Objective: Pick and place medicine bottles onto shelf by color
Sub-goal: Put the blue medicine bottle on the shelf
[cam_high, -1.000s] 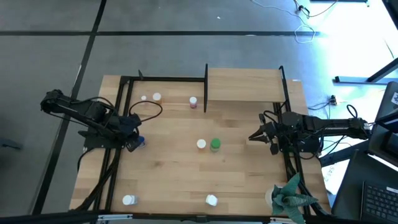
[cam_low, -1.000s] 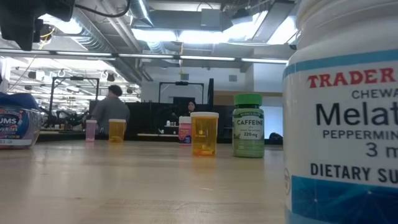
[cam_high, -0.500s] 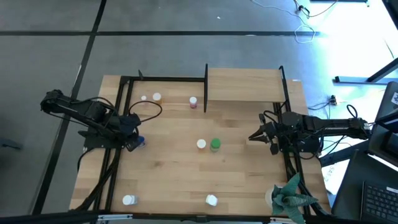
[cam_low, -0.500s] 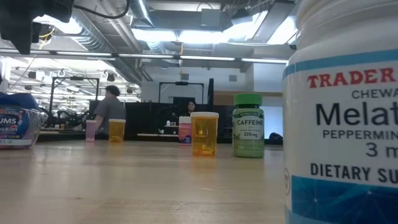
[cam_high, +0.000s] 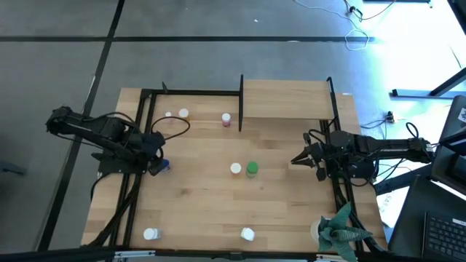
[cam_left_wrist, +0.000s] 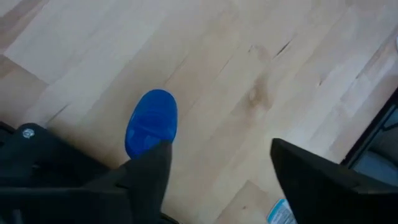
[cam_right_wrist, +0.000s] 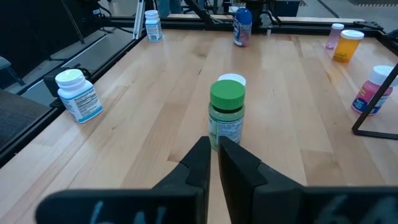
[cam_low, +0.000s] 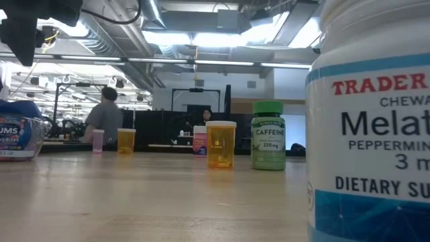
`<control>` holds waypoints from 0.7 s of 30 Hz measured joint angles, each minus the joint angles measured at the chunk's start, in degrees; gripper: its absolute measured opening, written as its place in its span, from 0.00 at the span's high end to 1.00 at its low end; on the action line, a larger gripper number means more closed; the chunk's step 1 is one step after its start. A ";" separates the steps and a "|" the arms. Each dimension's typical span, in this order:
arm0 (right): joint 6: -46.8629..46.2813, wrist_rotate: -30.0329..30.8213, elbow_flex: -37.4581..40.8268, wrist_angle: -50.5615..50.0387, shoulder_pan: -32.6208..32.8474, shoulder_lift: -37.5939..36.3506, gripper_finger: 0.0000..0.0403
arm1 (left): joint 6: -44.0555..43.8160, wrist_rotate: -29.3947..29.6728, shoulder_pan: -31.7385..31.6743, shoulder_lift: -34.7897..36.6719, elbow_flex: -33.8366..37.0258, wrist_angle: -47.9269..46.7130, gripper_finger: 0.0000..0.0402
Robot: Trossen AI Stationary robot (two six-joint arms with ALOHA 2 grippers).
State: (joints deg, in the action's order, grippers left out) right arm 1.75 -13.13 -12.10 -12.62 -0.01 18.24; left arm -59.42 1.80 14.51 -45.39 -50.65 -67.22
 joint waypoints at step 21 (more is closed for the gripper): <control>0.01 0.00 0.00 0.01 0.00 0.00 0.91 | 5.19 3.67 -0.14 -9.06 6.68 1.99 0.20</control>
State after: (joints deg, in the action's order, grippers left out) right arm 1.76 -13.13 -12.10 -12.61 -0.01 18.24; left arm -54.23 5.48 14.37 -54.44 -43.97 -65.23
